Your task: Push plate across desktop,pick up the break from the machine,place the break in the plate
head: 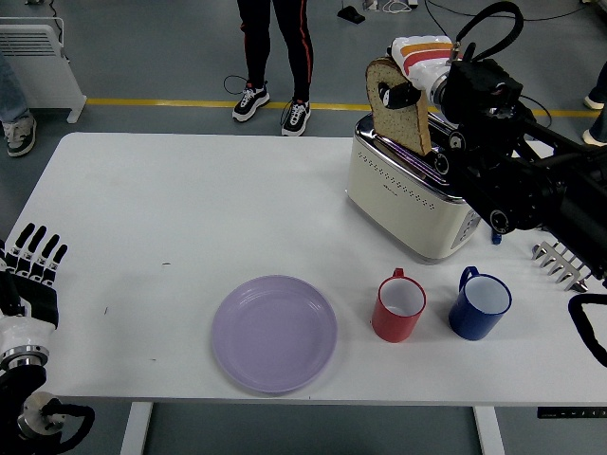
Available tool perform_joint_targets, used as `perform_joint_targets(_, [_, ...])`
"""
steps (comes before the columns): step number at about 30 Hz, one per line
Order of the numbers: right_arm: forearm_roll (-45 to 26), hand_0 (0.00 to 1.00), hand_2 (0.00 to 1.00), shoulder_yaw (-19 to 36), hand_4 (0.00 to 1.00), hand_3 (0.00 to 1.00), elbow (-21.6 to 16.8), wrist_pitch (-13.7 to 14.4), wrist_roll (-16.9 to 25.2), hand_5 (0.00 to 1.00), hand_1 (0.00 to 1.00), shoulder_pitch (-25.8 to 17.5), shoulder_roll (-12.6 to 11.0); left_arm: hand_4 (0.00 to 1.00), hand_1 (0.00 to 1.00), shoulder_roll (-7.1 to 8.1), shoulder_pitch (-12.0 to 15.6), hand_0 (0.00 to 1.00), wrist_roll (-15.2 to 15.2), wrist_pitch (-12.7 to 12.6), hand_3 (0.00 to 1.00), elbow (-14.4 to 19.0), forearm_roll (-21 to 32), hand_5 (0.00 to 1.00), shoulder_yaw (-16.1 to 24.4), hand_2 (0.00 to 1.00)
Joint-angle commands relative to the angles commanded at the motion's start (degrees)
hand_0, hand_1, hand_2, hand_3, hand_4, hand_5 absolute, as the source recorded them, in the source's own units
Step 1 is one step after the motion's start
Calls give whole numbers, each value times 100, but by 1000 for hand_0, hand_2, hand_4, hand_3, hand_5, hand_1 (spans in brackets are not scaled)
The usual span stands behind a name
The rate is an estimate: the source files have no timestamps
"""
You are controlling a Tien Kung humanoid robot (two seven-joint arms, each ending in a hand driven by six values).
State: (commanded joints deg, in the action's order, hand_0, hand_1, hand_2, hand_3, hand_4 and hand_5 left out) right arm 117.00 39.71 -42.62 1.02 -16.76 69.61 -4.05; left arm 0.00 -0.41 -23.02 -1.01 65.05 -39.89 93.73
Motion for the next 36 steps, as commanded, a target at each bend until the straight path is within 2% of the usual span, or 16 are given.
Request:
perform_joint_targets(7, [119,187,306,109,255,366,-1177,76,-80,261,227,21,-303,552,770,0,-30,763,2,-2,714,6,-4,998,58,801])
perform_joint_targets(10, [-434,179,303,-291,264,365,-1795,138,-139,262,224,-28,-482,555,770,0,-44,764,1,-3,714,7,-2,998,76,801])
perform_joint_targets(15, [-1625,179,303,-1222,264,365,-2803,49,-233,262,224,-105,-683,555,770,0,-61,764,6,-8,714,0,-7,998,73,801])
perform_joint_targets(16, [-1886,191,308,-1383,268,370,-2929,79,-237,261,229,-123,-697,556,770,0,-66,763,10,-13,714,-3,-9,998,66,801])
perform_joint_targets(18, [-2333,191,308,-1744,268,370,-3183,366,-209,261,229,-207,-715,556,770,0,-76,763,21,-29,714,-8,-6,998,25,801])
perform_joint_targets(23, [-3562,202,313,-2467,281,375,-3430,863,-37,253,236,-390,-666,556,770,0,-45,763,17,-32,713,-12,23,998,18,800])
perform_joint_targets(26, [-4270,202,313,-2741,281,375,-3417,1090,182,253,236,-512,-642,556,770,0,-33,763,35,-45,713,-11,16,998,26,800])
perform_joint_targets(29, [-5015,223,326,-3025,267,393,-3336,1431,485,279,252,-699,-623,556,770,0,-24,762,47,-64,711,-14,6,998,58,800])
perform_joint_targets(33, [-5928,223,326,-3245,267,393,-3184,1643,739,279,252,-870,-515,556,770,0,11,762,54,-74,711,-28,8,998,72,800])
perform_joint_targets(34, [-6104,275,350,-3272,266,410,-3134,1656,823,280,287,-926,-482,557,770,0,12,761,55,-74,711,-30,6,998,64,800])
perform_joint_targets(36, [-6127,275,350,-3283,266,410,-2994,1700,1070,280,287,-1055,-444,557,770,0,-8,761,55,-74,711,-36,-4,998,36,800])
